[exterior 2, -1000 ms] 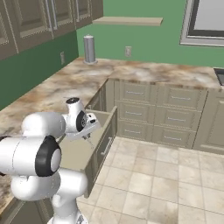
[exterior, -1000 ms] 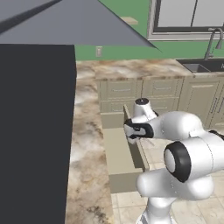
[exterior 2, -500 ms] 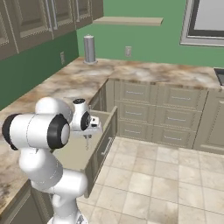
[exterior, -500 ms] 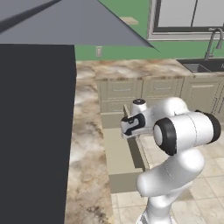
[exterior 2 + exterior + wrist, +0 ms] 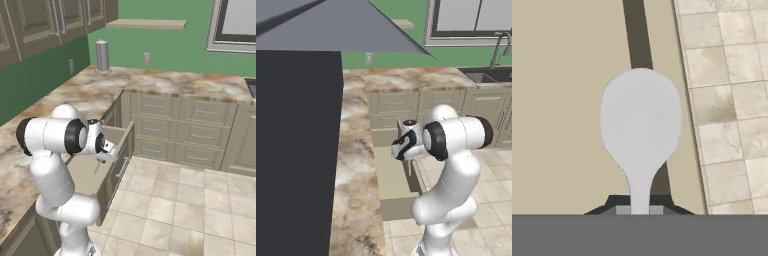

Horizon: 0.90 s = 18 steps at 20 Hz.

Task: Organize the utensils by type. Pick up the wooden spoons from the counter and place them in the open cabinet. Then pick up the metallic utensils from the counter and place them in the open drawer.

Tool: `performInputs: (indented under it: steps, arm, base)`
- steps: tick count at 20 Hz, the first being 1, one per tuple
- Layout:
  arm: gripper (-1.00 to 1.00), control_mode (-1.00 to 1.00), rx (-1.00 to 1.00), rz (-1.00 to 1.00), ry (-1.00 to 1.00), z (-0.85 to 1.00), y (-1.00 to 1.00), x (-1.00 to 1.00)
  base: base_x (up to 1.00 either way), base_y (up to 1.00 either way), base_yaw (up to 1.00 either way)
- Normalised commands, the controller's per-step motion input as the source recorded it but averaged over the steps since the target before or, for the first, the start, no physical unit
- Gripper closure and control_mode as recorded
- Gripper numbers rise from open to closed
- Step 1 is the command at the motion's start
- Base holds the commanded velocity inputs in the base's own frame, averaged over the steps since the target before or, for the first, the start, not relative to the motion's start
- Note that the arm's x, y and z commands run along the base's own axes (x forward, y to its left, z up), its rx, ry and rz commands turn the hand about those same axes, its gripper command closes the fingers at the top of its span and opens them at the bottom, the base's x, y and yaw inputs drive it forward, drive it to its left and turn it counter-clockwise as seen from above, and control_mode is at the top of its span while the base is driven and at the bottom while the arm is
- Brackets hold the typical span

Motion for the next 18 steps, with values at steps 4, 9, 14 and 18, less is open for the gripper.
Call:
performInputs:
  steps: [4,9,14,18]
  arm:
    - [1.00,-1.00,0.11,-0.34,0.00,-0.37,0.02,0.23]
    - [1.00,-1.00,0.12,-0.19,0.00,-0.36,0.01,0.33]
    - [1.00,-1.00,0.04,-0.09,0.00,-0.43,0.02,0.37]
    - [1.00,-1.00,-0.01,-0.05,0.00,-0.48,-0.08,0.29]
  base:
    - [0.00,0.00,0.00]
    - [0.00,0.00,0.00]
    - [0.00,0.00,0.00]
    - [0.00,0.00,0.00]
